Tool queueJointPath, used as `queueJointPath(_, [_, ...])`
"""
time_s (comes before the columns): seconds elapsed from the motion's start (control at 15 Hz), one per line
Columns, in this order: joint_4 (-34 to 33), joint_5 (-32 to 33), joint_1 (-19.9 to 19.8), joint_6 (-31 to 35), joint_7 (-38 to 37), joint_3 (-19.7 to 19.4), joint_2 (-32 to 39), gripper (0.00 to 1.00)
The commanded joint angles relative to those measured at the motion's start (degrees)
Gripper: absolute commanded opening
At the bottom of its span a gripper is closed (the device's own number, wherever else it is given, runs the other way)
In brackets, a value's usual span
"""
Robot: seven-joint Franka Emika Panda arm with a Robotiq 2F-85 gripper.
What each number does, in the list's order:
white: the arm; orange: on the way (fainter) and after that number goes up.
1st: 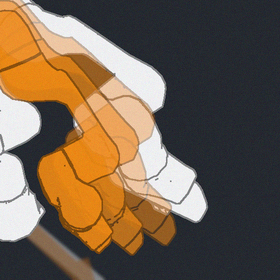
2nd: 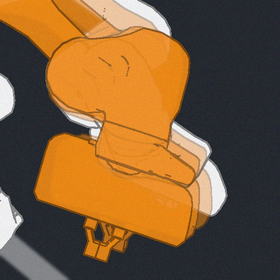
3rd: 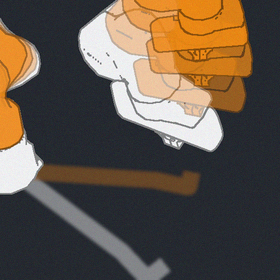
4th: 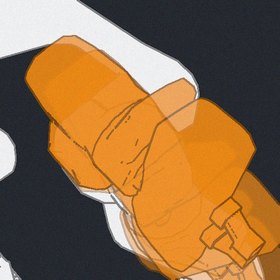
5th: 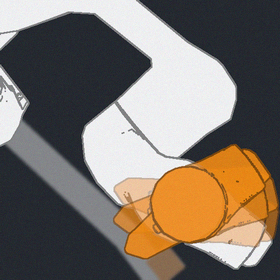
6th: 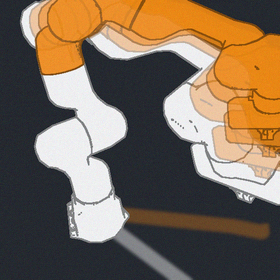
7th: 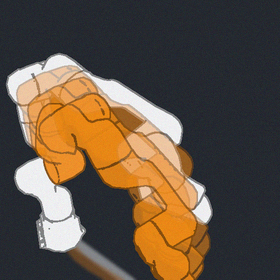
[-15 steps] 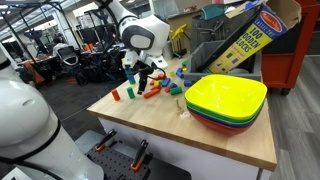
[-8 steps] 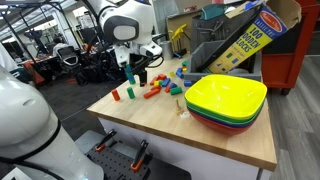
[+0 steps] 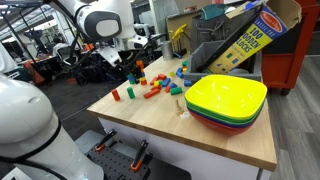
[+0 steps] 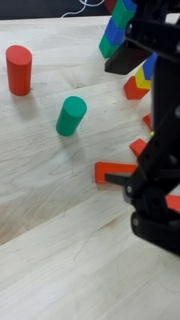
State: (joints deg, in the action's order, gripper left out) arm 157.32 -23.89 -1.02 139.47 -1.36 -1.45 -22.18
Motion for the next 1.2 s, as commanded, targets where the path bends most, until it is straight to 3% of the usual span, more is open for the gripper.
queueJointPath(0.0, [4.5, 3.5, 1.6, 1.8, 1.1, 0.6, -5.4, 1.0])
queueJointPath(0.07, [1.6, 4.4, 1.8, 0.9, 0.9, 0.5, -3.3, 1.0])
queueJointPath(0.8, [1.7, 0.5, 10.9, 0.4, 1.7, 1.7, -1.1, 1.0])
queueJointPath(0.93, [1.7, -4.2, 14.3, -4.9, 5.6, -0.6, -2.2, 1.0])
queueJointPath(1.0, [1.7, -0.7, 11.5, -1.5, 1.4, 1.8, -1.4, 1.0])
queueJointPath(1.13, [1.7, -3.1, 13.0, -3.5, 3.6, 1.6, -1.4, 1.0])
